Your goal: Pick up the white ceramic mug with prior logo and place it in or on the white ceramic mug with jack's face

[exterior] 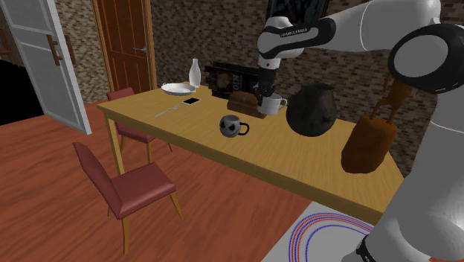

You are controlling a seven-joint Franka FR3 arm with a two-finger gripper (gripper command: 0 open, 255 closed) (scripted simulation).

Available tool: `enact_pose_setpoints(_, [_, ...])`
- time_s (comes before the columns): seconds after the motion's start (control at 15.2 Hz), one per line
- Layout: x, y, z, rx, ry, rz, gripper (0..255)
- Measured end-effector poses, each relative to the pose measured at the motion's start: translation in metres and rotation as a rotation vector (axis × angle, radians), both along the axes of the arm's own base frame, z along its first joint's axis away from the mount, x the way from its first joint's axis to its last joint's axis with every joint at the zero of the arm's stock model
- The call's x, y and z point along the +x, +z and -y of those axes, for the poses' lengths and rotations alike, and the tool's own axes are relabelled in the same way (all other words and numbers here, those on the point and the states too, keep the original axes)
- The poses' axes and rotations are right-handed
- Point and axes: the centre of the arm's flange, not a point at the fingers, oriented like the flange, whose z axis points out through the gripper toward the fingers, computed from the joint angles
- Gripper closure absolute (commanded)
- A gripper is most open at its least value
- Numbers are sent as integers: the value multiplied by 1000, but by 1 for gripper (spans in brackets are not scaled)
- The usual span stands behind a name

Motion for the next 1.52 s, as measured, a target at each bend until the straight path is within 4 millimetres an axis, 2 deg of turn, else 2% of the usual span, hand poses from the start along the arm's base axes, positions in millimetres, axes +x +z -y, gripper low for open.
enact_pose_setpoints(0.59, [111, 1, -59, 0, -1, 1, 255])
enact_pose_setpoints(0.66, [117, 0, -63, 0, 0, 0, 255])
enact_pose_setpoints(0.92, [123, -18, -67, 0, -1, 0, 255])
enact_pose_setpoints(1.52, [123, -64, -67, 0, -1, 0, 255])
